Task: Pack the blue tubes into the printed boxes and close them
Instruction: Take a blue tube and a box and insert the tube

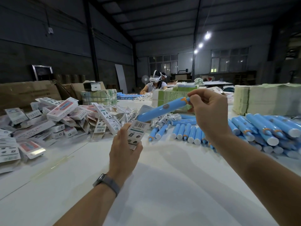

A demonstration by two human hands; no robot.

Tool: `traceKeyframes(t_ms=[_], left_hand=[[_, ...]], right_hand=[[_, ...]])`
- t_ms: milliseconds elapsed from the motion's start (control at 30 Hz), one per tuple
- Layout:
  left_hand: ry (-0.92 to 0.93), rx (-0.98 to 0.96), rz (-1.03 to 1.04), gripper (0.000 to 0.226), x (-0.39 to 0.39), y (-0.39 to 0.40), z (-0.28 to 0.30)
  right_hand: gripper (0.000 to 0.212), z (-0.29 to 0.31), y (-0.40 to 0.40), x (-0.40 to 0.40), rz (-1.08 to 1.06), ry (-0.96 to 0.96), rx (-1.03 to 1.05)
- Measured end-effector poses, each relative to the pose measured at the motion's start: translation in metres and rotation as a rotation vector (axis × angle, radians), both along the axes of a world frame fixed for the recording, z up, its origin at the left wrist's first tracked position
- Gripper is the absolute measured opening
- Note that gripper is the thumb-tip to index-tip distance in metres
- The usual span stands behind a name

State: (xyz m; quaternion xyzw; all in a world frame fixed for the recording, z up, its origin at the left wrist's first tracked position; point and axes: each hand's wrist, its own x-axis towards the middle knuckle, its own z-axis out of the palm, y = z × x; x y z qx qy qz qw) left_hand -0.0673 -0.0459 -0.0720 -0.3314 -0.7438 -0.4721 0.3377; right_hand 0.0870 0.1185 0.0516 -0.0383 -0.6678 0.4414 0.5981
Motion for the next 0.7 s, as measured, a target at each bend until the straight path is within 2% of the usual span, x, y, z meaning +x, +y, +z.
traceKeyframes(t_ms=[133,300,433,567,700], left_hand=[[0.037,-0.028,-0.014,0.073,0.0,0.0,-0.001],[0.123,-0.146,0.002,0.071,0.003,0.0,0.0],[0.096,-0.135,-0.054,0.069,0.008,0.006,0.001],[0.107,-0.133,-0.087,0.068,0.011,0.007,0.0],[0.087,-0.113,-0.089,0.067,0.01,0.008,0.001]], right_hand=[[0.028,0.003,0.001,0.006,-0.01,-0.032,0.024],[0.029,0.008,-0.003,0.017,-0.064,-0.081,0.174],[0.034,-0.004,-0.016,0.012,0.003,-0.156,0.235],[0.023,-0.028,-0.031,-0.003,0.048,-0.275,0.267],[0.019,-0.041,-0.039,-0.015,0.052,-0.282,0.275]])
